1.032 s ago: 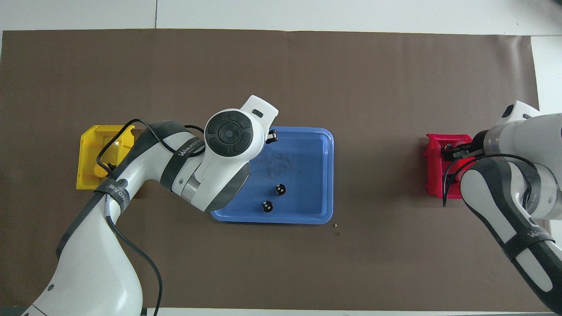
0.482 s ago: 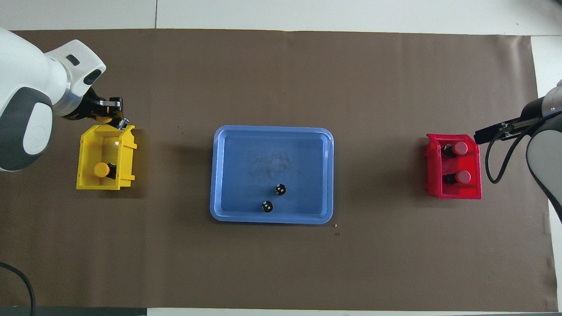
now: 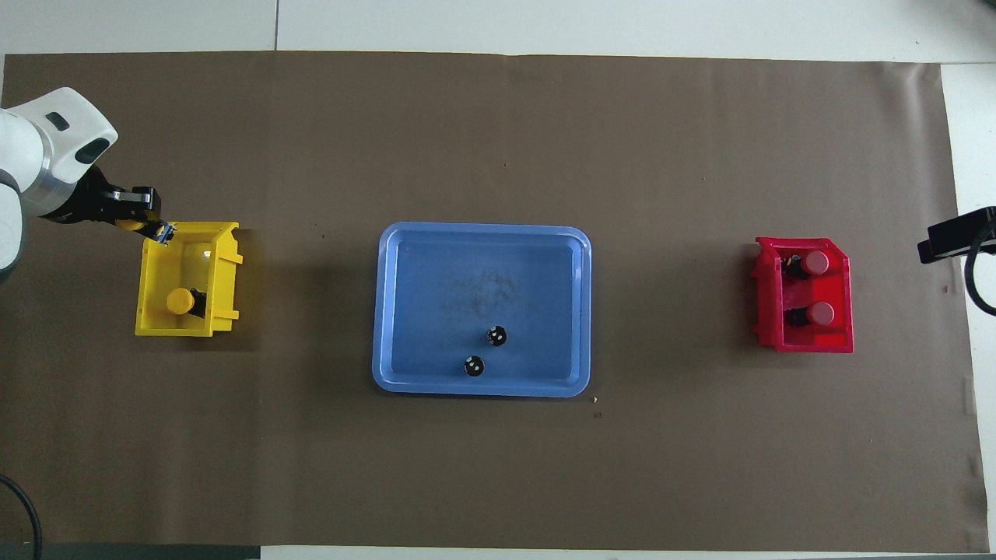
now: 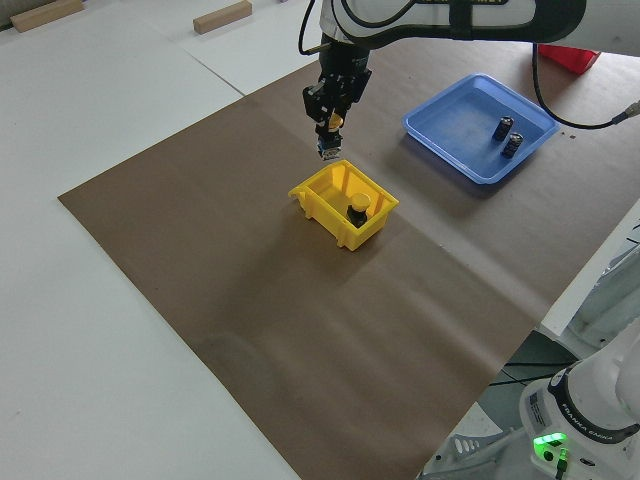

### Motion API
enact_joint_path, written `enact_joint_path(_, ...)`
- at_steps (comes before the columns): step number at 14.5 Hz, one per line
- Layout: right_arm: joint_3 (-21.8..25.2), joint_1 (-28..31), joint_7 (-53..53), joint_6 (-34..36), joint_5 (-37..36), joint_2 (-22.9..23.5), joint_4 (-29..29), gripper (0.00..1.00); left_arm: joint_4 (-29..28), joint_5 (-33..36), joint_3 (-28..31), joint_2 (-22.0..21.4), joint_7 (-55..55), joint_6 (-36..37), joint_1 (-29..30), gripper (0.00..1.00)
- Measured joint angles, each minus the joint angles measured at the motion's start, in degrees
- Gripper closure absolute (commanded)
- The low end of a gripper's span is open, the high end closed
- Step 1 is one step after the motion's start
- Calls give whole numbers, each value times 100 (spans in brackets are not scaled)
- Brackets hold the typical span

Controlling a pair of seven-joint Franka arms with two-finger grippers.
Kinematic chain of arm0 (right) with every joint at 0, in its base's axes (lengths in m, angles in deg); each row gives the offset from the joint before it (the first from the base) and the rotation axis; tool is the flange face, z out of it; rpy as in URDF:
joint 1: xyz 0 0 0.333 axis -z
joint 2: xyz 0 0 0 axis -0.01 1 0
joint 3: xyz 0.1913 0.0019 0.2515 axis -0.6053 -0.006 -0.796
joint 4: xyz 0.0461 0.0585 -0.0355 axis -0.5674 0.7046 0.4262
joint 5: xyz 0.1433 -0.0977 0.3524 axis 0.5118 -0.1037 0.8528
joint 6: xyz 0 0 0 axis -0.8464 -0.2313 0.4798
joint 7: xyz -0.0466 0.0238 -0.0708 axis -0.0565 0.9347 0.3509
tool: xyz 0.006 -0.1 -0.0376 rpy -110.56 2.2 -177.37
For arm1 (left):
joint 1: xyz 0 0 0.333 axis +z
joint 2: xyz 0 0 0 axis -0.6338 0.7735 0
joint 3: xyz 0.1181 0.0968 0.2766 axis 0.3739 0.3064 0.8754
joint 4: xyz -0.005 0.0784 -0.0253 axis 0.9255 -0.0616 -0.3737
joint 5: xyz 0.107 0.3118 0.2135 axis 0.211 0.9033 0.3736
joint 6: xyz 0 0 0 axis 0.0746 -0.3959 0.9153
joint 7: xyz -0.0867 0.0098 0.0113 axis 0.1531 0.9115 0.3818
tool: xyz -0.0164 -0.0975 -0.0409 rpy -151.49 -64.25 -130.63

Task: Sort red and yellow buttons by color
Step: 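Lower the yellow button into the yellow bin and open the left gripper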

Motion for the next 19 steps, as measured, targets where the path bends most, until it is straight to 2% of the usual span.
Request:
enact_joint_path(2,46,246,0,-28,57,36,38,1,-489,-184,1,-129,104,-560,159,98)
enact_joint_path(4,68,283,0,-269,57,35,189,1,-804,-248,-4,-212,354,-824,201,98)
enact_joint_path(8,179,171,-6,-433,-60,20,227,1,-1075,-251,-105,-240,834,-1045,147,98)
enact_joint_path(15,-23,136,-22,-405,-248,18,247,1,-1785,-252,-127,-236,900,-1944,148,98)
enact_joint_path(16,-23,136,-22,-405,-248,18,253,1,-1853,-252,-127,-231,900,-2032,148,96)
enact_joint_path(17,-22,137,-22,-405,-248,18,260,1,-1914,-252,-127,-216,900,-2092,148,81)
enact_joint_path(18,-21,138,-22,-405,-248,18,264,1,-1961,-252,-127,-191,899,-2158,148,50)
enact_joint_path(19,-22,138,-22,-405,-248,17,267,1,-1982,-252,-126,-165,893,-2198,150,46)
